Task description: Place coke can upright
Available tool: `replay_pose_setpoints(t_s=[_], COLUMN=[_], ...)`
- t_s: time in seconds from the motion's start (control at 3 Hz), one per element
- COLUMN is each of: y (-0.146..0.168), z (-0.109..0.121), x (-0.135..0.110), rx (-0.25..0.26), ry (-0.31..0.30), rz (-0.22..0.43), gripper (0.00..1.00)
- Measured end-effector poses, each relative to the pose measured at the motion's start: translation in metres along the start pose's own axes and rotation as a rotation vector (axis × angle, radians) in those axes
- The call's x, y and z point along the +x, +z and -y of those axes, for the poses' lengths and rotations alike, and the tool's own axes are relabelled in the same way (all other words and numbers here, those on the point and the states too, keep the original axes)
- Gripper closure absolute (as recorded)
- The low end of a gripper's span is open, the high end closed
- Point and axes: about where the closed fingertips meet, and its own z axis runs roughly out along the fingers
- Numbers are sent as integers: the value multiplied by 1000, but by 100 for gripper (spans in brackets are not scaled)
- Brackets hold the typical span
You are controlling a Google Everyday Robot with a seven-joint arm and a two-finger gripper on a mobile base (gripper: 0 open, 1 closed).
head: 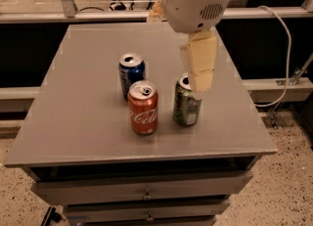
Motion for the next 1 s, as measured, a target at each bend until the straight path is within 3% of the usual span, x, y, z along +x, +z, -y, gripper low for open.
replay_pose_setpoints(t_s=[0.33,0.67,1.0], y=[0,1,1], z=[-3,4,4], x=[10,16,16], rx=[-30,-13,-13], ry=[-93,-165,-165], rz=[121,201,201], gripper=[0,0,0])
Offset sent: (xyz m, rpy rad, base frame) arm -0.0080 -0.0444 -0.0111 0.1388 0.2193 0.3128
